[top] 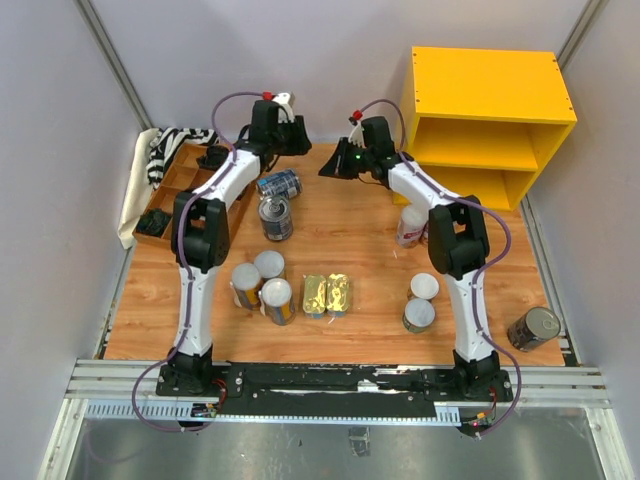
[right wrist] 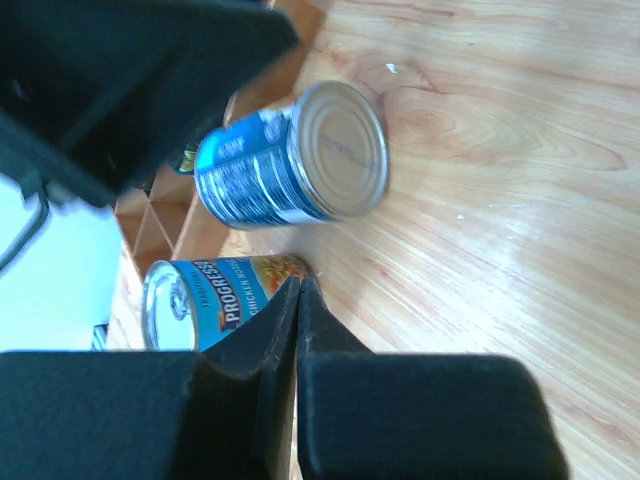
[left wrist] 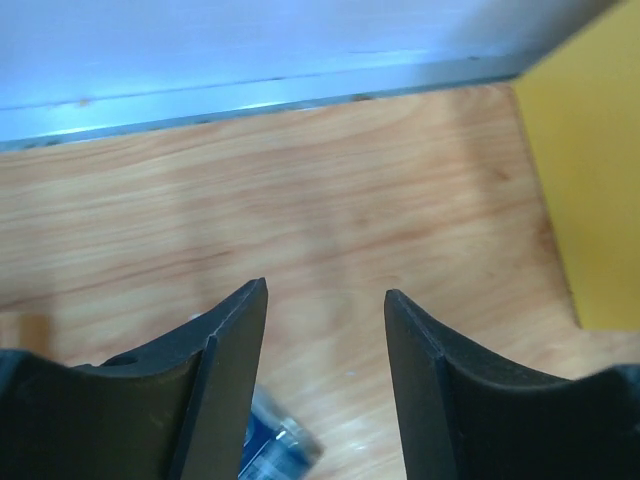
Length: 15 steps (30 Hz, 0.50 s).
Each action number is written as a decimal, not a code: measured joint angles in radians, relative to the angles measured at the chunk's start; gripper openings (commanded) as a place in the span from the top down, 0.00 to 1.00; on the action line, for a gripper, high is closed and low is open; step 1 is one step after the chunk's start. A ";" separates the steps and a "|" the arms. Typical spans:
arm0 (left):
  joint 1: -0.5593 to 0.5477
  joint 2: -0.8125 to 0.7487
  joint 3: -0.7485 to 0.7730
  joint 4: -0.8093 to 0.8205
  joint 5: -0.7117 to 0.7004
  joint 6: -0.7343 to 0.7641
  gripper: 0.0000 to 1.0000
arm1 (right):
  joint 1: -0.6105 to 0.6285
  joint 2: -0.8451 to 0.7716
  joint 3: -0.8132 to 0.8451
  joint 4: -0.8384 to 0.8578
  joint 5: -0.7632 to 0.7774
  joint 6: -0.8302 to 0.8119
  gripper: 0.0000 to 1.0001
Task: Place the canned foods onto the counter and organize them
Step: Adjust the canned food at the center of the board.
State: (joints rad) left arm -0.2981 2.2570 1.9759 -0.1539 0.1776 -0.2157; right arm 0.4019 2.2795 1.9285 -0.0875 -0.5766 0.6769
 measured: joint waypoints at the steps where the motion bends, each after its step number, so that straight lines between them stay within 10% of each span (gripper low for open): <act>1: 0.018 0.016 0.025 -0.019 -0.002 -0.003 0.43 | -0.003 -0.002 -0.003 0.000 0.000 -0.008 0.77; 3: 0.063 0.016 0.026 -0.051 -0.010 -0.011 0.40 | -0.004 -0.006 -0.013 -0.003 0.006 -0.034 0.38; 7: 0.159 -0.082 -0.142 -0.050 -0.032 -0.041 0.30 | 0.016 -0.021 -0.044 -0.019 0.054 -0.132 0.01; 15: 0.233 -0.223 -0.336 -0.045 -0.007 -0.044 0.21 | 0.122 0.026 0.057 0.008 0.166 -0.236 0.00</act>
State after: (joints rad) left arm -0.0650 2.0342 1.6394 -0.1989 0.1703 -0.2596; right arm 0.5243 2.3058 1.9854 -0.0799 -0.4107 0.4412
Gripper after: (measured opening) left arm 0.780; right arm 0.989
